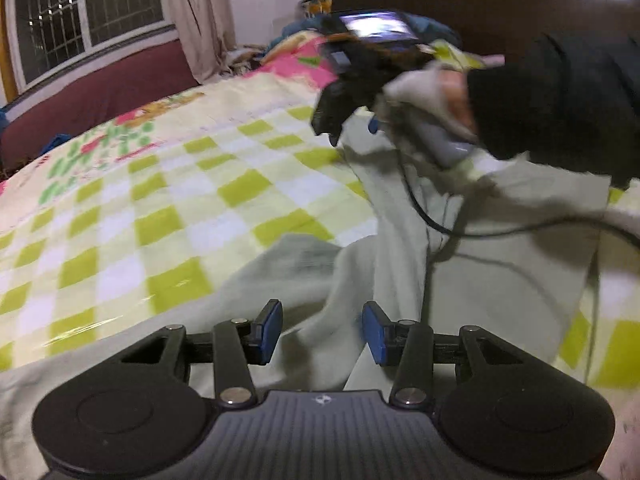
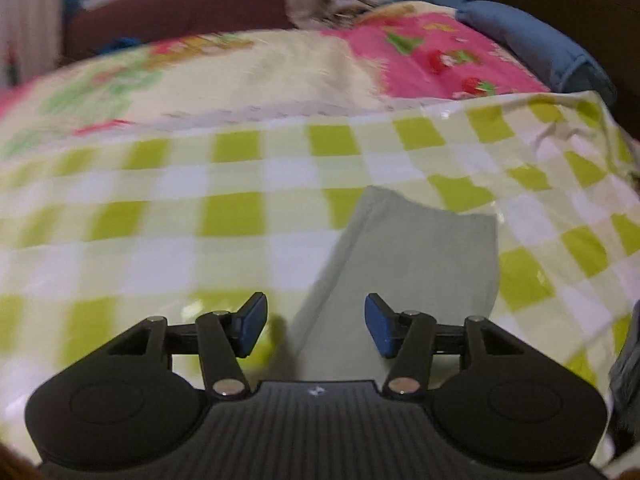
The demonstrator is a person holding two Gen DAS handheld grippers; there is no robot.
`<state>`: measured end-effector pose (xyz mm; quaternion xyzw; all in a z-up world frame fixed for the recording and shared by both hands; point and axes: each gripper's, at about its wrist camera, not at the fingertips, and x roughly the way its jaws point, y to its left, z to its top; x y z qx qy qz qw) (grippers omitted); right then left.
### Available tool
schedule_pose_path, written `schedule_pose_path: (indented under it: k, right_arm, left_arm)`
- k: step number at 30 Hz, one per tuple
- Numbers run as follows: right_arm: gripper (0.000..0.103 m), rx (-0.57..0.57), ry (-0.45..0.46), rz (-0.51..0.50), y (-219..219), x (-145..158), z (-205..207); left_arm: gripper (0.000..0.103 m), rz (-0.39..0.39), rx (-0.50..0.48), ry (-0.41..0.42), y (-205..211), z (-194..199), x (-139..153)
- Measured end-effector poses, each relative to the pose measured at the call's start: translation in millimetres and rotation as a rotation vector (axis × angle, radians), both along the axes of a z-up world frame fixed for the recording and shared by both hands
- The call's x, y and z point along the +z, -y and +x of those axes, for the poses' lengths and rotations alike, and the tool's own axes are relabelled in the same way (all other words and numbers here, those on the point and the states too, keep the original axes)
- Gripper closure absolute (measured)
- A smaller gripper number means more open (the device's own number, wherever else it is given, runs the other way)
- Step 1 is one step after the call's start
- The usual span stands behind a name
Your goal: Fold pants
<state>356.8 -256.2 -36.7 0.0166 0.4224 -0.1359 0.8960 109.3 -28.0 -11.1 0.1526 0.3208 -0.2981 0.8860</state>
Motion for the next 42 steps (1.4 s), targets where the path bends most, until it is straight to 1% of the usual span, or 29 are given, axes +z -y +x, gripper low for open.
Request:
schedule_pose_path:
  k: [2, 3, 4, 5, 7, 9, 12, 15, 18, 20, 23, 24, 25, 27, 28, 29, 30, 31, 32, 33, 35, 37, 39, 41, 42]
  right_arm:
    - [0.048, -0.018, -0.035, -0.024, 10.4, -15.6, 14.6]
    - [0.056, -0.041, -0.027, -0.006, 20.4, -18.3, 17.7]
    - [0.071, -0.068, -0.022, 0.036, 31.1, -17.5, 17.7]
    - [0.103, -0.095, -0.024, 0.093, 43.8, -15.4, 17.0]
    - [0.102, -0.113, -0.016, 0.209, 69.0, -6.4, 9.0]
    - [0.102, -0.106, 0.056, 0.275, 89.4, 14.3, -13.9]
    - [0.102, -0.091, 0.189, 0.402, 122.3, 52.6, -72.0]
    - [0.102, -0.094, 0.278, 0.458, 155.6, 82.6, -133.9]
    - [0.102, -0.138, 0.368, 0.523, 189.3, 102.4, -200.4]
    - [0.102, -0.167, 0.405, 0.539, 207.9, 108.3, -242.7]
    - [0.102, -0.227, 0.429, 0.537, 231.2, 104.3, -294.4]
    - [0.102, -0.244, 0.422, 0.531, 236.3, 100.4, -305.1]
    - [0.102, -0.266, 0.402, 0.519, 242.5, 91.9, -312.4]
    - [0.101, -0.313, 0.331, 0.506, 248.3, 66.9, -328.5]
    - [0.100, -0.328, 0.294, 0.518, 249.4, 53.2, -333.1]
    - [0.097, -0.345, 0.254, 0.540, 251.4, 38.1, -337.8]
    - [0.098, -0.370, 0.241, 0.555, 253.0, 29.1, -343.0]
    - [0.099, -0.386, 0.258, 0.576, 254.6, 22.4, -348.5]
    - [0.099, -0.393, 0.288, 0.598, 255.7, 20.0, -353.9]
    - [0.096, -0.401, 0.308, 0.618, 256.7, 20.0, -356.4]
    - [0.092, -0.403, 0.323, 0.642, 257.3, 22.3, -355.1]
    - [0.090, -0.403, 0.321, 0.637, 257.9, 25.1, -350.9]
    - [0.088, -0.416, 0.339, 0.620, 258.8, 30.1, -348.4]
    - [0.100, -0.431, 0.348, 0.602, 261.8, 34.9, -348.9]
    - [0.100, -0.428, 0.368, 0.609, 262.4, 38.3, -352.9]
  left_arm:
    - [0.046, 0.019, -0.018, -0.012, 12.8, 0.9, -5.8]
    - [0.046, 0.040, -0.024, -0.011, 18.9, -1.2, -8.8]
    - [0.046, 0.064, -0.024, -0.007, 22.6, -2.0, -11.3]
    - [0.047, 0.089, -0.020, -0.007, 25.6, -1.8, -13.9]
    - [0.061, 0.109, -0.016, -0.007, 29.7, -2.2, -15.5]
    - [0.070, 0.121, -0.013, -0.002, 34.0, -1.1, -13.7]
    - [0.074, 0.139, -0.003, 0.043, 42.0, -8.1, -3.0]
    - [0.074, 0.141, -0.009, 0.074, 50.8, -17.9, 10.5]
    - [0.075, 0.159, -0.041, 0.106, 62.7, -34.0, 22.3]
    - [0.075, 0.159, -0.072, 0.118, 69.0, -43.4, 26.9]
    - [0.075, 0.163, -0.117, 0.113, 78.4, -55.9, 27.8]
    - [0.075, 0.170, -0.131, 0.109, 81.6, -59.8, 26.0]
    - [0.075, 0.178, -0.146, 0.102, 84.3, -64.1, 23.3]
    - [0.075, 0.208, -0.175, 0.084, 90.5, -71.5, 12.8]
    - [0.075, 0.229, -0.186, 0.075, 93.2, -73.8, 6.7]
    - [0.075, 0.251, -0.196, 0.065, 95.6, -76.2, 0.6]
    - [0.075, 0.271, -0.206, 0.057, 97.6, -78.0, -5.5]
    - [0.075, 0.287, -0.211, 0.056, 99.0, -80.1, -10.1]
    - [0.075, 0.298, -0.215, 0.063, 100.0, -82.5, -12.5]
    - [0.075, 0.306, -0.220, 0.073, 100.8, -84.3, -13.1]
    - [0.075, 0.301, -0.222, 0.067, 101.2, -83.7, -11.5]
    - [0.075, 0.296, -0.214, 0.062, 101.3, -81.6, -10.7]
    - [0.074, 0.292, -0.204, 0.062, 101.3, -79.5, -10.6]
    - [0.074, 0.289, -0.200, 0.059, 101.3, -78.8, -10.6]
    - [0.074, 0.289, -0.203, 0.061, 100.8, -78.9, -10.2]
